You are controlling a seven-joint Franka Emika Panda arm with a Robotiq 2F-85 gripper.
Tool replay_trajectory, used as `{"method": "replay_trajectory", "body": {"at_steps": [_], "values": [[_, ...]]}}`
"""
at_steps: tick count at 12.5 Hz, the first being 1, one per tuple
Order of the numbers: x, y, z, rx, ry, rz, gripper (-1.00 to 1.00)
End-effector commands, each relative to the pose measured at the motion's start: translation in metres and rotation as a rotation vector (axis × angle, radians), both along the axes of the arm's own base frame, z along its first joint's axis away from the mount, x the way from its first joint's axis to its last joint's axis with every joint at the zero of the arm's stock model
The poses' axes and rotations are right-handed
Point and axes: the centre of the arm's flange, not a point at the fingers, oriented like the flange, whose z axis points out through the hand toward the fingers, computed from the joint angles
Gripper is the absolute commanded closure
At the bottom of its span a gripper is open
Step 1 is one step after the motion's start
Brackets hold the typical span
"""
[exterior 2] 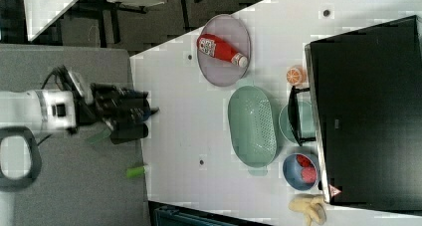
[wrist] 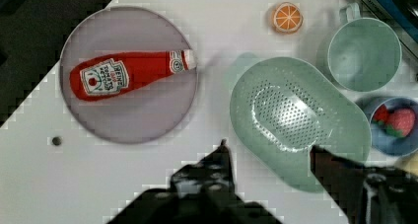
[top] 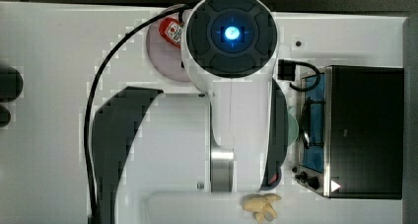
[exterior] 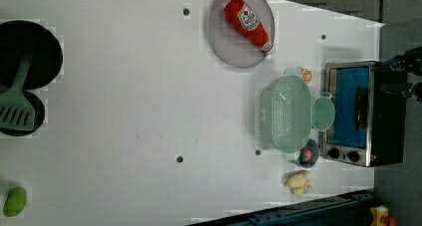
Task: Drag strainer right to left.
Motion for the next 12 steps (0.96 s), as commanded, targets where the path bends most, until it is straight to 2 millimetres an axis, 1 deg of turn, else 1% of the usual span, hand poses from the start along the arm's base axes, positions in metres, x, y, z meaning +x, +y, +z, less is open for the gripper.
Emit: {"method": "replay_trajectory", "body": {"at_steps": [1,2,3,4,5,6,7,8,10,12], "values": [[-0.197,-0.027,0.080,0.015,0.010,-0.058,-0.60],[-0.197,-0.027,0.078,0.015,0.012,-0.058,-0.82],[-0.197,-0.027,0.075,0.015,0.018,-0.058,-0.99],[-0.193,-0.027,0.069,0.015,0.021,-0.058,-1.00],[-0.186,-0.027,0.059,0.014,0.018,-0.057,-1.00],[-0.176,-0.027,0.043,0.013,0.014,-0.056,-1.00],[-0.164,-0.027,0.022,0.013,0.012,-0.059,-1.00],[-0.151,-0.028,-0.003,0.012,0.006,-0.080,-1.00],[-0.125,-0.028,-0.059,0.011,-0.003,-0.192,-1.00],[-0.104,-0.029,-0.117,0.007,0.010,-0.332,-1.00]]}}
